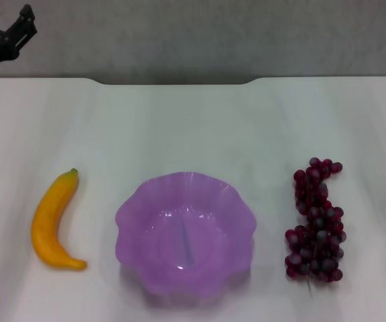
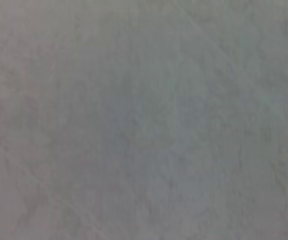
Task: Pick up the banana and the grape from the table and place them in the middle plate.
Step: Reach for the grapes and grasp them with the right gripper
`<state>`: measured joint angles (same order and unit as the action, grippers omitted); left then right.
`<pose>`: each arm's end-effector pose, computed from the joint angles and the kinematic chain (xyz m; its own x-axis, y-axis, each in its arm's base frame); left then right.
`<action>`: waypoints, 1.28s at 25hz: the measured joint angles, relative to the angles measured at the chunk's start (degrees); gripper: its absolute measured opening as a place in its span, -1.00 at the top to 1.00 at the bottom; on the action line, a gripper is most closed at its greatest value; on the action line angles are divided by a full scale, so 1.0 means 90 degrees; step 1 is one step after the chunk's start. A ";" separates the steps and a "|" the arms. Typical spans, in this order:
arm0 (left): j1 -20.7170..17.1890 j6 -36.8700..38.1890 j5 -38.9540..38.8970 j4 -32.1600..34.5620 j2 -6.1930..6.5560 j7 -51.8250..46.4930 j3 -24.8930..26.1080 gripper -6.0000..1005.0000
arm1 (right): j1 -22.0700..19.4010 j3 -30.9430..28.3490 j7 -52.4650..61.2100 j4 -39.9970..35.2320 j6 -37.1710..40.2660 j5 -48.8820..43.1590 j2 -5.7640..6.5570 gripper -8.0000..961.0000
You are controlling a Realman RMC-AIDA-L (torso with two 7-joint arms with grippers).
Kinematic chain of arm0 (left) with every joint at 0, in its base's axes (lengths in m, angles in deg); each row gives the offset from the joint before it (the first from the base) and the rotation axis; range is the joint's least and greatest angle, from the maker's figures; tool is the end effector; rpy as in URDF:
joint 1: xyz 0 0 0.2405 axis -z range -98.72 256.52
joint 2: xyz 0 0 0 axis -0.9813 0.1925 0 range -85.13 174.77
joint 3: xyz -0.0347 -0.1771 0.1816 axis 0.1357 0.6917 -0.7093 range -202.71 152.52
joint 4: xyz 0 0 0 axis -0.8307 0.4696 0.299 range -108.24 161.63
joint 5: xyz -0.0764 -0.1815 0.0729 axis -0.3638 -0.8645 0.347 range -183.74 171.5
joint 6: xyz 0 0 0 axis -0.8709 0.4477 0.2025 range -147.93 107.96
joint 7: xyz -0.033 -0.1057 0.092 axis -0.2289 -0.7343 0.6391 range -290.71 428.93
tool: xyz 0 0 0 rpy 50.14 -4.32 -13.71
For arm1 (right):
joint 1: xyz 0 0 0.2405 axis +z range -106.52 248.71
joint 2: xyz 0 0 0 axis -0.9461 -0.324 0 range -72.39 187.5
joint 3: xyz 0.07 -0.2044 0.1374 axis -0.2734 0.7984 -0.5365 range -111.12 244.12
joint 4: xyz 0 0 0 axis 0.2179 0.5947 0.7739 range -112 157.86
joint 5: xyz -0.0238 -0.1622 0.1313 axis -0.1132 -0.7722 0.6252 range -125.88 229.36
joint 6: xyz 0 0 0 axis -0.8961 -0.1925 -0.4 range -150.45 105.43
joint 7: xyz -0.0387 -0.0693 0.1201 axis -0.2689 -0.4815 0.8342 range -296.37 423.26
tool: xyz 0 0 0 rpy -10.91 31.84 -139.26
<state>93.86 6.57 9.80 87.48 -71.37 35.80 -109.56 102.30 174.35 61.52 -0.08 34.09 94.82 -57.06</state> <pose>-0.2402 0.4016 0.0908 0.6920 -0.1161 0.7125 0.6889 -0.1888 -0.6999 0.2775 0.4133 0.0543 0.7021 0.2272 -0.6749 -0.6948 0.0107 -0.7191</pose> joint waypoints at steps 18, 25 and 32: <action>0.0067 0.0029 -0.0001 -0.0140 0.0000 -0.0058 0.0079 -0.74 | -0.0151 -0.0325 -0.0190 -0.0395 -0.0447 0.0063 -0.0015 -0.83; 0.0066 0.0028 0.0003 -0.0158 0.0000 -0.0059 0.0079 -0.74 | -0.0082 -0.0357 -0.0187 -0.0453 -0.1005 0.0068 -0.0004 -0.83; 0.0066 0.0028 0.0000 -0.0158 0.0000 -0.0059 0.0076 -0.74 | -0.0087 -0.0432 -0.0186 -0.0519 -0.1068 0.0067 -0.0002 -0.83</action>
<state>94.46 6.82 9.80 86.06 -71.37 35.27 -108.88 101.51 170.46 59.84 -4.75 24.48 95.42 -57.08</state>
